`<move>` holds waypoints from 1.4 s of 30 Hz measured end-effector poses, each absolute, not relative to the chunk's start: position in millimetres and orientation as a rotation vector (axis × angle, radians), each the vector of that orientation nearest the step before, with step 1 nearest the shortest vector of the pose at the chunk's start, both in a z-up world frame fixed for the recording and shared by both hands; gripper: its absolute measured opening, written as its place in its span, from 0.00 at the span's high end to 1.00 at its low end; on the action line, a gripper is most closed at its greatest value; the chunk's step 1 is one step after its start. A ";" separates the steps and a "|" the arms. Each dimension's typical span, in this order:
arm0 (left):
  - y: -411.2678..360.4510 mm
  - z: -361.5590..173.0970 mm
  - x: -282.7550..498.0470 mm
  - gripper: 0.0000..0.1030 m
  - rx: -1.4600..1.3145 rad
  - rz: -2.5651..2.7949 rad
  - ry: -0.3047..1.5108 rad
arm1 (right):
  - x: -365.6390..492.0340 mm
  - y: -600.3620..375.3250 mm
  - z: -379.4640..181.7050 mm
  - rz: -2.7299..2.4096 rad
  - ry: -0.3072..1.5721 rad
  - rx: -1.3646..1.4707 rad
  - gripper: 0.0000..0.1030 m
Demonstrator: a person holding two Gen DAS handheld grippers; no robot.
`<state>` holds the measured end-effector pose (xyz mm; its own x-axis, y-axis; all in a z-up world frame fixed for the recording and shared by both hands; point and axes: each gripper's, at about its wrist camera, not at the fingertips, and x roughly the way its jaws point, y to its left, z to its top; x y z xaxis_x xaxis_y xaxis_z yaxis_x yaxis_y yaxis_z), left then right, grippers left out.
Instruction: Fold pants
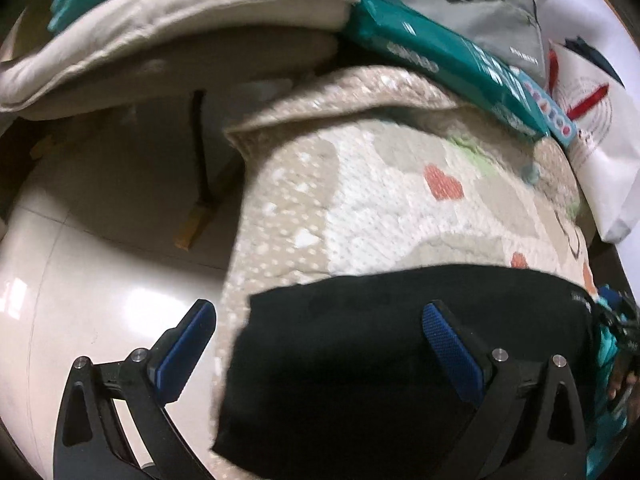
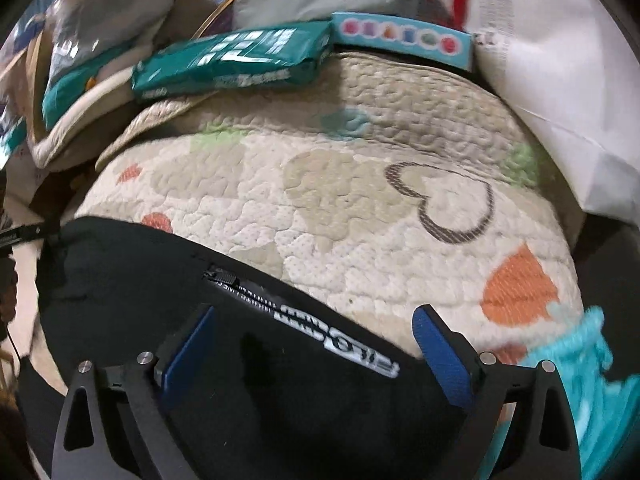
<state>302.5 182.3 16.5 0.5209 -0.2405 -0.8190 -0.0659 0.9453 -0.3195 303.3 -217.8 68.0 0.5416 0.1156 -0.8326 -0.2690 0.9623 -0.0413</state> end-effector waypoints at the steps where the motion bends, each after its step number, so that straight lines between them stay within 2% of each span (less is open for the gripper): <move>1: 176.4 13.5 303.9 0.10 -0.321 -0.135 1.038 | 308.7 -214.8 64.0 0.243 0.984 -0.188 0.05; 2: 169.3 11.5 305.1 0.31 -0.298 -0.164 1.059 | 312.1 -212.8 61.4 0.252 0.992 -0.197 0.05; 3: 165.4 11.5 305.4 0.34 -0.279 -0.168 1.066 | 316.9 -210.3 57.4 0.264 1.004 -0.210 0.06; 4: 159.9 17.0 302.8 0.52 -0.243 -0.174 1.048 | 321.1 -208.4 53.5 0.275 1.017 -0.218 0.10; 5: 157.4 20.1 302.0 0.69 -0.230 -0.188 1.045 | 325.6 -205.8 48.3 0.294 1.035 -0.225 0.20; 6: 154.2 24.2 300.5 0.75 -0.205 -0.190 1.042 | 328.4 -204.6 45.4 0.314 1.051 -0.223 0.30; 7: 151.4 29.5 298.0 0.82 -0.181 -0.198 1.033 | 330.3 -203.0 42.8 0.349 1.073 -0.202 0.58; 8: 150.2 31.8 296.9 0.84 -0.175 -0.201 1.027 | 331.5 -201.7 41.8 0.383 1.096 -0.170 0.74; 9: 149.4 34.8 294.4 0.84 -0.163 -0.195 1.019 | 330.6 -199.6 43.6 0.380 1.096 -0.168 0.77; 11: 145.8 41.9 287.6 0.84 -0.137 -0.188 0.999 | 324.9 -197.4 49.5 0.387 1.083 -0.161 0.88; 13: 143.8 49.9 279.8 0.84 -0.118 -0.185 0.978 | 317.1 -197.7 56.7 0.392 1.073 -0.140 0.91; 21: 147.2 98.0 210.8 0.84 -0.048 -0.184 0.865 | 251.9 -188.8 99.4 0.372 1.019 -0.148 0.93; 28: 151.0 100.0 122.5 0.84 0.059 -0.197 0.836 | 155.0 -188.3 113.5 0.406 1.033 -0.159 0.93; 36: 125.2 63.1 37.1 0.81 0.310 -0.185 0.904 | 54.2 -173.8 63.9 0.460 1.194 -0.260 0.93; 42: 134.4 51.1 7.1 0.71 0.332 -0.200 0.961 | 27.3 -169.7 35.8 0.461 1.259 -0.316 0.93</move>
<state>7.1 134.4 51.1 0.5598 -0.0207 -0.8284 0.3120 0.9314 0.1875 27.3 -169.7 35.8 0.2349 0.1590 -0.9589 -0.4975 0.8672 0.0219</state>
